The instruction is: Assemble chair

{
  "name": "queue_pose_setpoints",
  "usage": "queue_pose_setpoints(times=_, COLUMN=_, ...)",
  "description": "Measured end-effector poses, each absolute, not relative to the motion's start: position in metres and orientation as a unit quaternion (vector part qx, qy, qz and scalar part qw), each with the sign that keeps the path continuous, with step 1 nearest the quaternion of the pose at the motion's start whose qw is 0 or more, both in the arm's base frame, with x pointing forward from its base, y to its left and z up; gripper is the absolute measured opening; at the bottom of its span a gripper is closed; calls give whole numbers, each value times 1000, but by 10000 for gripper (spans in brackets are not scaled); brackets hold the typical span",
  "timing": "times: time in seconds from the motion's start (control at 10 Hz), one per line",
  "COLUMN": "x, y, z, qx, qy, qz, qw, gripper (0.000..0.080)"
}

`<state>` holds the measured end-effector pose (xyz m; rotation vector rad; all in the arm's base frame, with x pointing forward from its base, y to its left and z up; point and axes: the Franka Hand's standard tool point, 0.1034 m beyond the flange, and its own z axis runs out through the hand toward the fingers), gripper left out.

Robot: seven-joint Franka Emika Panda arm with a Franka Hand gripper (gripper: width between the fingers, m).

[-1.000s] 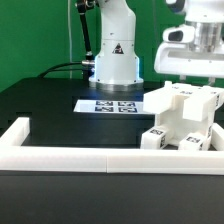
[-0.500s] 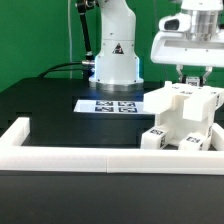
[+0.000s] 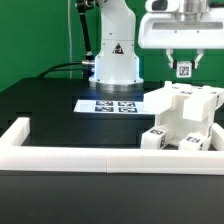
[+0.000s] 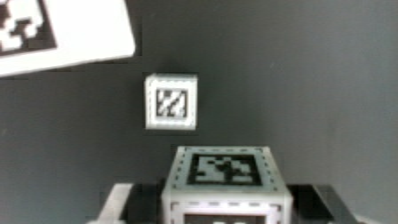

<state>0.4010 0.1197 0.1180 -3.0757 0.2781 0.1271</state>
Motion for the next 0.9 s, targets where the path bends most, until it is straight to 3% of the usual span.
queue_pose_setpoints(times=0.3, x=403, y=118, z=117, qx=-996, qy=73, qz=41, qw=25, gripper=288)
queue_pose_setpoints(times=0.7, x=470, y=103, z=135, qx=-999, qy=5, qz=18, qw=28, gripper=288)
queue_pose_setpoints(times=0.9, x=468, y=103, z=133, qx=-999, qy=7, qz=19, qw=27, gripper=288)
